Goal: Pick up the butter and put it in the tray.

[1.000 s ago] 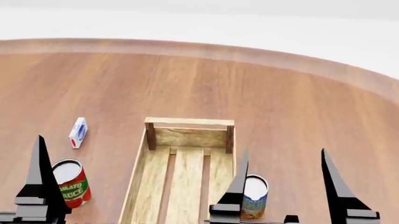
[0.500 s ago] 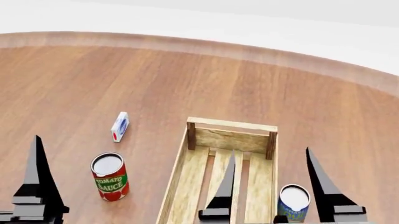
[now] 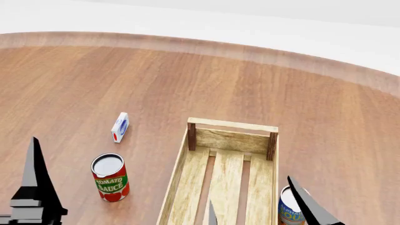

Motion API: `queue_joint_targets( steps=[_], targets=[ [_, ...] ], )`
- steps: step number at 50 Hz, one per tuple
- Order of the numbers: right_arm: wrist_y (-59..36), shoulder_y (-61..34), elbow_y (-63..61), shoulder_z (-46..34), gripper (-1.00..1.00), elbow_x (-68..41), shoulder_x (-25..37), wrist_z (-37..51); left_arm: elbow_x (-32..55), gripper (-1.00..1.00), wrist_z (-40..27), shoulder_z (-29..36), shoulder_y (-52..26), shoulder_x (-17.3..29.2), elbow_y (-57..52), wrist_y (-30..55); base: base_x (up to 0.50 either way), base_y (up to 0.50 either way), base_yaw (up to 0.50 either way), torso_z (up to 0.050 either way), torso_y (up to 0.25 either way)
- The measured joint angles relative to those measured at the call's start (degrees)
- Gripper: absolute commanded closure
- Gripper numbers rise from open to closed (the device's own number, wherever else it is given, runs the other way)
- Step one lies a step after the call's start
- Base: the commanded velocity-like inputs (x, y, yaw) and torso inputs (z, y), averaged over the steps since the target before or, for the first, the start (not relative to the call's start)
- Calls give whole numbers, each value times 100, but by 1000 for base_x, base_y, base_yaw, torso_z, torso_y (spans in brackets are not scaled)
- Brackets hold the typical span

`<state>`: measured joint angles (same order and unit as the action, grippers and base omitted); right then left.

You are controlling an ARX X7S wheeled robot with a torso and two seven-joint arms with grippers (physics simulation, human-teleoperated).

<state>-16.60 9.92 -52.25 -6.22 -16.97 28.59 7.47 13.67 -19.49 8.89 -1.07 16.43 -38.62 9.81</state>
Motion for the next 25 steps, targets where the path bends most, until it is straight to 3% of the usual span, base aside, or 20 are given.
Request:
queue_joint_targets(
  steps=[25],
  targets=[
    [613, 1561, -335, 1289, -100, -1172, 1612, -1258, 65, -100, -109, 7, -57, 91, 2, 61, 0, 0, 0, 0, 0]
  ],
)
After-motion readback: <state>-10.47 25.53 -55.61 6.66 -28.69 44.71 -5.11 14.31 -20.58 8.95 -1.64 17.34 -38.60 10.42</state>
